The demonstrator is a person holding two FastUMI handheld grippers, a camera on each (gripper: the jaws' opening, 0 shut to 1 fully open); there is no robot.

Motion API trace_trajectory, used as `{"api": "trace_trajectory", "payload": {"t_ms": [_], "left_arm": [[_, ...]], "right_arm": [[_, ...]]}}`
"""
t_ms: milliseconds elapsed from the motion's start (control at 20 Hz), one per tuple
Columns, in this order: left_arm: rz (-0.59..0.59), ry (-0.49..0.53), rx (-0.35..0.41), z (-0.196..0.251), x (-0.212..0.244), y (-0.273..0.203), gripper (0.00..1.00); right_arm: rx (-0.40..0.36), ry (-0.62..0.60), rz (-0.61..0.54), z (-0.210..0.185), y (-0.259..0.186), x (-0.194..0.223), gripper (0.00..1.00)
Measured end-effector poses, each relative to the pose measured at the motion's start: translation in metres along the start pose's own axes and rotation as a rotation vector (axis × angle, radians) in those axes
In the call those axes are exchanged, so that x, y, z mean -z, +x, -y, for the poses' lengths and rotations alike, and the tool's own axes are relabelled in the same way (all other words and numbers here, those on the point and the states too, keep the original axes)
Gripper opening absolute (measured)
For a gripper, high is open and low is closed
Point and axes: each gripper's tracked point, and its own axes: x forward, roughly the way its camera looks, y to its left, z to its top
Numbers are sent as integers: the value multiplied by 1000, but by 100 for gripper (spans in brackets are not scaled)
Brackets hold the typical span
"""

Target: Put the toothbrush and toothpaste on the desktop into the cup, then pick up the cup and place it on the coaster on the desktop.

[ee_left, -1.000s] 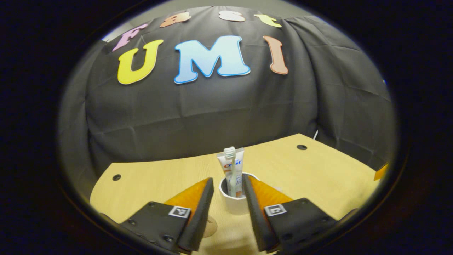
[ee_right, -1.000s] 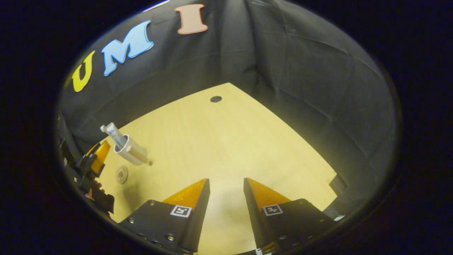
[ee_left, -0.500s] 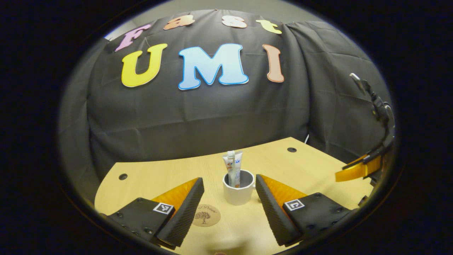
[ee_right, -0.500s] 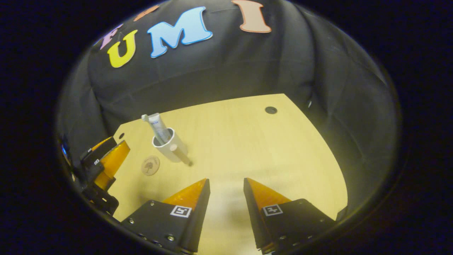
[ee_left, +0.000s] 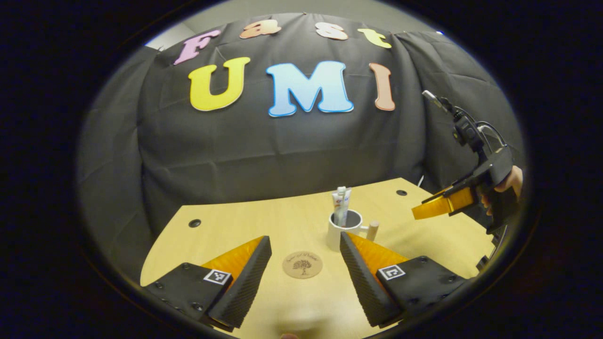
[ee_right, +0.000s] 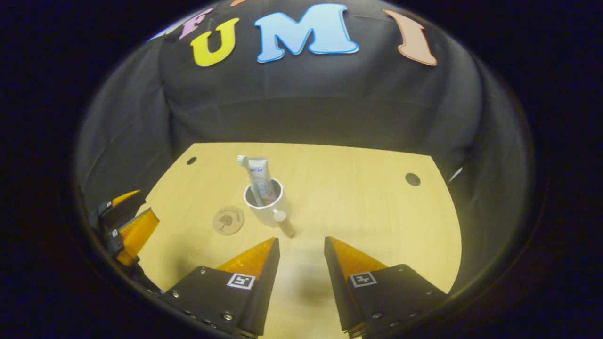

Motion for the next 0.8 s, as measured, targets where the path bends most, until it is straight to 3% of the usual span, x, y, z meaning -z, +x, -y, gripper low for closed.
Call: {"api": "trace_trajectory", "payload": {"t_ms": [350, 500, 550, 600, 800], "left_arm": [[-4, -25, -86, -32, 5, -32, 98], [-13, -64, -123, -37, 8, -41, 98], [-17, -73, -139, -40, 11, -44, 93], [-23, -83, -155, -41, 13, -45, 98], [-47, -136, -207, -47, 24, -53, 98]], "right_arm": [[-81, -200, -110, -28, 29, -5, 57], [-105, -254, -154, -32, 44, -6, 57], [-109, -271, -167, -32, 51, -5, 57], [-112, -285, -181, -32, 55, -5, 57], [-124, -338, -221, -29, 70, -9, 57]]}}
